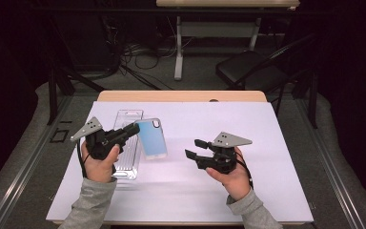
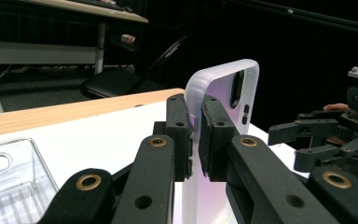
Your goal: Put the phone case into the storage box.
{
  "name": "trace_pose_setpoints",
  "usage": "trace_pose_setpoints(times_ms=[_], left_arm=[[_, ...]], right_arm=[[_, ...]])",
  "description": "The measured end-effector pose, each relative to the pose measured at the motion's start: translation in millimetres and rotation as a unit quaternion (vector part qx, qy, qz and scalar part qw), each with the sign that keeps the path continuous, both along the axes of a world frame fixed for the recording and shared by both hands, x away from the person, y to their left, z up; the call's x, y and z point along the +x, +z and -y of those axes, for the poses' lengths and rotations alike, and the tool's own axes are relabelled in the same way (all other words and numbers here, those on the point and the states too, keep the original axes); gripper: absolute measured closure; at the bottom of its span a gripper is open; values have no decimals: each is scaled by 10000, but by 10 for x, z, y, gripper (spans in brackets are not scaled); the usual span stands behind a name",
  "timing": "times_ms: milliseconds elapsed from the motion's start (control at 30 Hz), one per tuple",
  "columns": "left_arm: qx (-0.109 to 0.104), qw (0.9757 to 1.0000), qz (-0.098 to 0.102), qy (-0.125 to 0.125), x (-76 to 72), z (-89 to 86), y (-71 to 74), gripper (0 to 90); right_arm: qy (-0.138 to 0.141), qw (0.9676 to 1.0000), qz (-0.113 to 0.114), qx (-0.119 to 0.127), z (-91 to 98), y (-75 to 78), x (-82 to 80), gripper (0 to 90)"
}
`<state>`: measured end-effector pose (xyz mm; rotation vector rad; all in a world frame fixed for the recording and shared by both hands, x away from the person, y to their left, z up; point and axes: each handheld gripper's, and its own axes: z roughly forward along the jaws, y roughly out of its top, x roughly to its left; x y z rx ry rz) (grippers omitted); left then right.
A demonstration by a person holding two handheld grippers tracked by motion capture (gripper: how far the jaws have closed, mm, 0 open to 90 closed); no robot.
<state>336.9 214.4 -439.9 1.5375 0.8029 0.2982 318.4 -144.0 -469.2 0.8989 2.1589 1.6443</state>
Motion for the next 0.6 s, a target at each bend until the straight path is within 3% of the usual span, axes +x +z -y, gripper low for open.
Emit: trace_pose_setpoints(times_ms=[267,600], left_arm=[[-24,10000,28,51,6,-53,18,837],[-56,9998,115,154,0,-138,56,837]], right_arm=[[39,9999,134,93,5,7,7,390],[-324,9994,98,-38,41,-3,40,160]])
